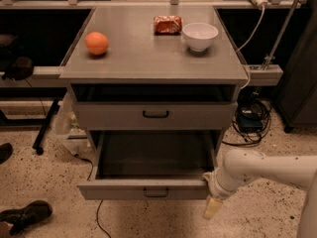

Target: Open middle drawer

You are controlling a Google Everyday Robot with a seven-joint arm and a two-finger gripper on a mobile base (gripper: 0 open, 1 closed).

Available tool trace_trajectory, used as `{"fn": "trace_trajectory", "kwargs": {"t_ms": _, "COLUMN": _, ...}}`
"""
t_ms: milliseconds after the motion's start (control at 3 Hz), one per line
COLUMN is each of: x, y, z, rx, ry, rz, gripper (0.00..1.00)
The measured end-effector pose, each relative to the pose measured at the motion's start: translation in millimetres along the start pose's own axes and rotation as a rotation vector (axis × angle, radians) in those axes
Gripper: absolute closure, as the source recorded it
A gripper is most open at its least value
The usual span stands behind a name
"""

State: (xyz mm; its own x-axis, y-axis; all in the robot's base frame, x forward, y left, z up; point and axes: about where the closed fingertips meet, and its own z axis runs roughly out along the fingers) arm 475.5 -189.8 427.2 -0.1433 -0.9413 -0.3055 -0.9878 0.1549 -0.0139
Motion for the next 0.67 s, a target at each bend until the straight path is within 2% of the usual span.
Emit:
{"fn": "trace_trajectory", "kwargs": {"t_ms": 333, "x": 6.0, "y": 23.6, "z": 4.4, "rx": -0.025, "ry": 0.006, "rz": -0.007, "gripper": 0.19}}
{"fn": "trace_trajectory", "kwargs": {"t_ms": 667, "x": 9.9, "y": 36.7, "z": 7.7, "rx": -0.043, "ry": 0.011, "rz": -0.013, "gripper": 0.42}}
